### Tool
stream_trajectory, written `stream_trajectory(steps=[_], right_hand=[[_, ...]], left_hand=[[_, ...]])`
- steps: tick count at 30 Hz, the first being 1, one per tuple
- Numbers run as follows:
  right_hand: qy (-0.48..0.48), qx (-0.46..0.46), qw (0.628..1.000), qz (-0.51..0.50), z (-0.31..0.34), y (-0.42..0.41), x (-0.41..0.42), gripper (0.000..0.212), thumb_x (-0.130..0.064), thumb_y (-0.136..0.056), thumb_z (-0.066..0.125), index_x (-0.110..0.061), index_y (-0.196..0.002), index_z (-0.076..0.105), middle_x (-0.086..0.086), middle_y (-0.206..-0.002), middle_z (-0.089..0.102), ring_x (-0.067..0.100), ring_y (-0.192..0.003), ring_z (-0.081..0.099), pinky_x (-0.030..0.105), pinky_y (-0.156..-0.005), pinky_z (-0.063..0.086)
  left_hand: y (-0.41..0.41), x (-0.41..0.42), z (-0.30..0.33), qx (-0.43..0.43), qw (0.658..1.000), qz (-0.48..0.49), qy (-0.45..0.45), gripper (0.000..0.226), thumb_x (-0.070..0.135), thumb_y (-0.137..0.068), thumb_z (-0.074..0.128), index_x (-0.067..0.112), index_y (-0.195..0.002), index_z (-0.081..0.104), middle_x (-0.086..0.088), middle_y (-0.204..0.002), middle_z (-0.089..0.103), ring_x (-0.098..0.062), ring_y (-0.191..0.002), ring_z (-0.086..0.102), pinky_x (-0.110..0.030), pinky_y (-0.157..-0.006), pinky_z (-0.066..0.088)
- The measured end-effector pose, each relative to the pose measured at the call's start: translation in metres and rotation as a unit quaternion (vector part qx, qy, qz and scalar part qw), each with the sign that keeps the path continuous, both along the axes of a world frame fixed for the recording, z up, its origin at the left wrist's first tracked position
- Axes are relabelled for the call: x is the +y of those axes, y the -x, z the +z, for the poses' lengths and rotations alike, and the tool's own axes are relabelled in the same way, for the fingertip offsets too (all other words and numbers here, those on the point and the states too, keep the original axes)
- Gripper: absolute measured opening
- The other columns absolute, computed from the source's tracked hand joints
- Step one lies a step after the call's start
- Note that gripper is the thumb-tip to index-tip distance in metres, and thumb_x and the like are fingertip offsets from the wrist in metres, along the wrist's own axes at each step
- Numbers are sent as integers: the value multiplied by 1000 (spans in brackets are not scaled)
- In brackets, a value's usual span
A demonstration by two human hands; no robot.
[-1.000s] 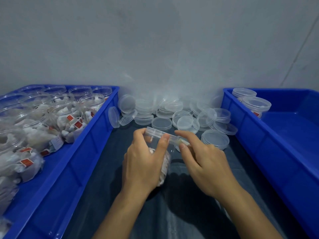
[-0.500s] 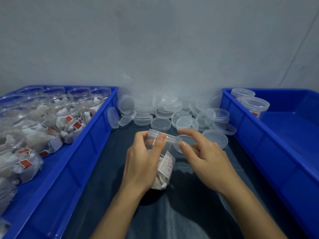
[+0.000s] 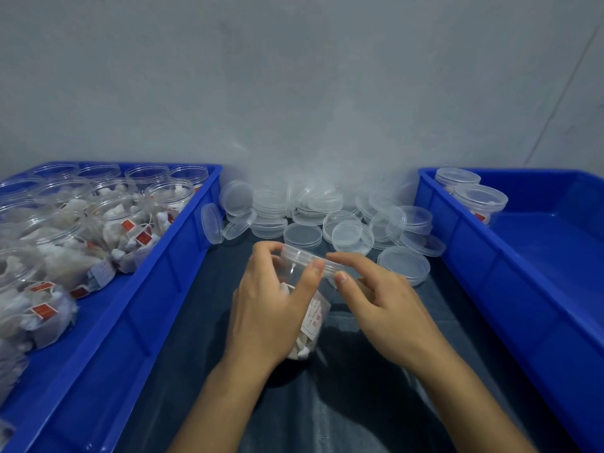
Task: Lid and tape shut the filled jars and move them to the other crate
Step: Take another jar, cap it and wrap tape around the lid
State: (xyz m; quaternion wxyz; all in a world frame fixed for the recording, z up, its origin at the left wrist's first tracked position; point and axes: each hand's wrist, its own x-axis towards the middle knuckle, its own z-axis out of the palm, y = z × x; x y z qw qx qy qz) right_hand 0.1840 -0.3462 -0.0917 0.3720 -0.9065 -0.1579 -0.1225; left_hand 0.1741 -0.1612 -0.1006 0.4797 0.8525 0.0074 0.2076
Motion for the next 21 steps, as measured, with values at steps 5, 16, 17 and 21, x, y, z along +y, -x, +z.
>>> stream_trajectory(steps=[5,16,17,21], right_hand=[[8,-22,1000,-12,1,4,5,33,-57,-101,44,-53,-131,55,-19,-62,56,12,-76,59,41,-78,51],[19,-6,1000,7,7,3,-4,28,-41,-106,45,-49,-131,52,-9,-67,60,12,-68,55,37,-65,39],[15,-3,1000,8,8,2,-6,27,-41,-106,47,-50,-131,52,-5,-66,59,14,-66,54,36,-63,38],[16,1,1000,16,8,1,-8,27,-43,-105,48,-51,-131,51,-2,-66,59,15,-64,53,35,-63,38]], left_hand=[[4,-8,1,-13,998,37,-39,46,85,-83,39,48,-110,46,23,-104,64,2,-94,62,-19,-73,42],[3,-4,1,20,1000,19,3,62,86,-81,46,42,-125,51,19,-106,69,-1,-93,64,-35,-81,51],[3,-3,1,21,1000,16,9,62,85,-82,47,41,-125,52,18,-105,69,-1,-91,65,-37,-82,52],[2,-1,2,24,999,-5,45,57,79,-84,51,35,-121,57,12,-103,71,-2,-84,67,-36,-79,54]])
